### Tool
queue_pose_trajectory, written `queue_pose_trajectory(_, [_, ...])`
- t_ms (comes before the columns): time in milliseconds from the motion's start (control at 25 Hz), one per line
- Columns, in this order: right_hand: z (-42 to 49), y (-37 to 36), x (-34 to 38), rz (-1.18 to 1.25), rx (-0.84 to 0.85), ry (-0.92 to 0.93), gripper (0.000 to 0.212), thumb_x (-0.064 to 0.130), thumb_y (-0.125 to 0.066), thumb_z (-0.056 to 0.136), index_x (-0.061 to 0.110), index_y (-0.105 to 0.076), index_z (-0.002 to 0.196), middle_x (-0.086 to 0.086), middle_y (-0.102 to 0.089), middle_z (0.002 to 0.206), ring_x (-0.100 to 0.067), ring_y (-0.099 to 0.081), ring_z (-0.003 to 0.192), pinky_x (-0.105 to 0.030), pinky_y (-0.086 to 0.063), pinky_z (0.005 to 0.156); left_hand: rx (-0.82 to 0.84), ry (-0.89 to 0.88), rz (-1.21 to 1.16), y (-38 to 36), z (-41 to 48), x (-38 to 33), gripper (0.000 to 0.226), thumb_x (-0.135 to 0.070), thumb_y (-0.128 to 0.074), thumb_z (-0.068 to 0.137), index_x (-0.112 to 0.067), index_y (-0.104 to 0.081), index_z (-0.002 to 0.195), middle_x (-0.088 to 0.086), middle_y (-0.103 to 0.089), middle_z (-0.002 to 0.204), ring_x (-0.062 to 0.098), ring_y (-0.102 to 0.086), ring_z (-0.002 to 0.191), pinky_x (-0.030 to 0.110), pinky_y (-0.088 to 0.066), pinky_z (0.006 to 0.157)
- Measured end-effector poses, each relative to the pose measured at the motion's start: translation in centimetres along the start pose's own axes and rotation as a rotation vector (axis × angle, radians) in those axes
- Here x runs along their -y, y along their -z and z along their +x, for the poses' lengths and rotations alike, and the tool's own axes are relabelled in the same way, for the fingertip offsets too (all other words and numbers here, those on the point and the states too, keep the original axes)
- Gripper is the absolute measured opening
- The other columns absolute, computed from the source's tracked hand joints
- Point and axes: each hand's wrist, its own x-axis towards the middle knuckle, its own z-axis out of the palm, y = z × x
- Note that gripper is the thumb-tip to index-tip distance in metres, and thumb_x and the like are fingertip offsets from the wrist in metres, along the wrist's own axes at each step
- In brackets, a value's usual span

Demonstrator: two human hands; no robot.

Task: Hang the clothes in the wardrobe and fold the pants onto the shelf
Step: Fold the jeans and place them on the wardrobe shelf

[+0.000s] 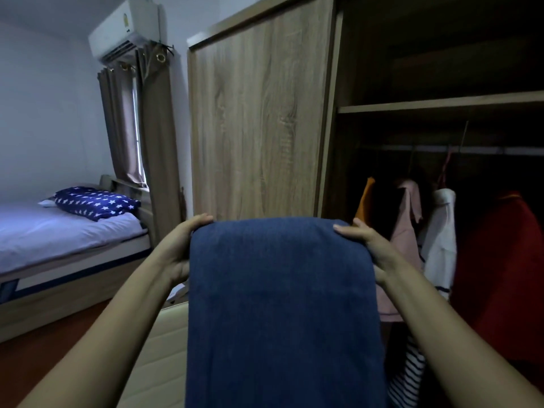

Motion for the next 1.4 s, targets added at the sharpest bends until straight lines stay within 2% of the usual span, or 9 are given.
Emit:
queue_pose_trajectory(200, [-0.9,1.7,-0.3,-0.226,0.195,0.191,0.115,-0.009,-0.064,0.054,0.041,-0.016,0.145,0.004,-0.040,0.137,-0.015,-0.055,0.112,-0.030,-0.053,0.078,0.172,-0.242,0.262,1.9,0.2,-0.3,0.130,0.002,-0.083,0.023,-0.034,-0.038,0.140,0.007,-0.053,0.127,0.022,-0.069,0.092,0.030,-0.055,0.069])
queue_pose_trajectory(440, [-2.5,0.2,0.9,-0.591,0.175,0.697,0.100,0.007,-0.070,0.067,0.031,-0.014,0.146,0.027,-0.036,0.140,0.008,-0.042,0.126,-0.013,-0.044,0.094,0.156,-0.656,0.516,0.9,-0.8,-3.5,0.084,0.014,-0.067,0.057,-0.033,-0.048,0.125,-0.008,-0.067,0.116,0.011,-0.065,0.105,0.020,-0.054,0.077])
queue_pose_trajectory(640, [-3.2,-1.8,3.4,-0.775,0.095,1.019,0.086,0.043,-0.076,0.064,0.041,-0.026,0.134,0.043,-0.038,0.131,0.010,-0.038,0.128,-0.007,-0.036,0.099,0.081,-0.899,0.514,-0.1,-2.5,-5.9,0.056,-0.034,-0.077,0.071,-0.007,-0.057,0.116,-0.002,-0.071,0.096,0.012,-0.068,0.091,0.023,-0.057,0.071])
queue_pose_trajectory(760, [-2.1,-2.1,3.0,-0.808,-0.171,1.089,0.029,0.060,-0.059,0.076,0.045,-0.049,0.099,0.024,-0.058,0.099,0.002,-0.057,0.097,-0.016,-0.046,0.081,-0.118,-0.922,0.629,-0.9,-2.3,-5.5,0.031,-0.042,-0.069,0.077,-0.016,-0.064,0.092,-0.006,-0.071,0.078,0.004,-0.065,0.078,0.021,-0.053,0.064])
queue_pose_trajectory(840, [-1.3,-2.1,2.7,-0.888,-0.315,1.051,0.018,0.051,-0.048,0.089,0.037,-0.043,0.079,0.011,-0.045,0.086,-0.002,-0.051,0.083,-0.028,-0.041,0.074,-0.345,-0.874,0.837,-0.6,-1.0,-5.0,0.053,-0.066,-0.061,0.072,-0.014,-0.066,0.079,-0.001,-0.069,0.076,0.008,-0.062,0.075,0.028,-0.051,0.065])
queue_pose_trajectory(960, [-1.7,-2.7,1.6,-0.725,-0.193,0.740,0.025,0.048,-0.036,0.093,0.031,-0.051,0.082,0.003,-0.054,0.082,-0.003,-0.054,0.072,-0.026,-0.042,0.063,-0.438,-0.517,0.853,-0.3,0.5,-3.9,0.081,-0.079,-0.045,0.074,-0.003,-0.068,0.089,0.009,-0.066,0.090,0.019,-0.060,0.087,0.032,-0.045,0.073])
queue_pose_trajectory(1080, [-1.7,-3.3,2.0,-0.659,-0.237,0.632,0.028,0.048,-0.036,0.095,0.029,-0.055,0.086,0.001,-0.062,0.087,-0.010,-0.058,0.075,-0.026,-0.044,0.063,-0.299,-0.331,0.682,-0.8,1.0,-3.4,0.073,-0.068,-0.033,0.088,-0.009,-0.059,0.122,0.007,-0.061,0.120,0.023,-0.056,0.112,0.035,-0.042,0.098])
queue_pose_trajectory(1280, [-0.4,-2.4,2.6,-0.542,-0.248,0.386,0.037,0.049,-0.037,0.095,0.023,-0.057,0.114,0.003,-0.065,0.102,-0.010,-0.061,0.090,-0.026,-0.045,0.069,0.013,-0.232,0.293,-0.6,-0.7,-1.7,0.053,-0.059,-0.053,0.084,-0.018,-0.062,0.117,0.008,-0.068,0.114,0.022,-0.067,0.100,0.035,-0.050,0.083])
queue_pose_trajectory(1400, [-0.5,-1.5,2.9,-0.477,-0.320,0.197,0.040,0.050,-0.044,0.093,0.017,-0.057,0.111,0.000,-0.064,0.090,-0.012,-0.061,0.079,-0.026,-0.043,0.063,0.109,-0.299,0.382,0.2,-1.5,2.5,0.067,-0.032,-0.067,0.073,-0.029,-0.042,0.135,0.003,-0.060,0.126,0.022,-0.065,0.105,0.032,-0.053,0.077])
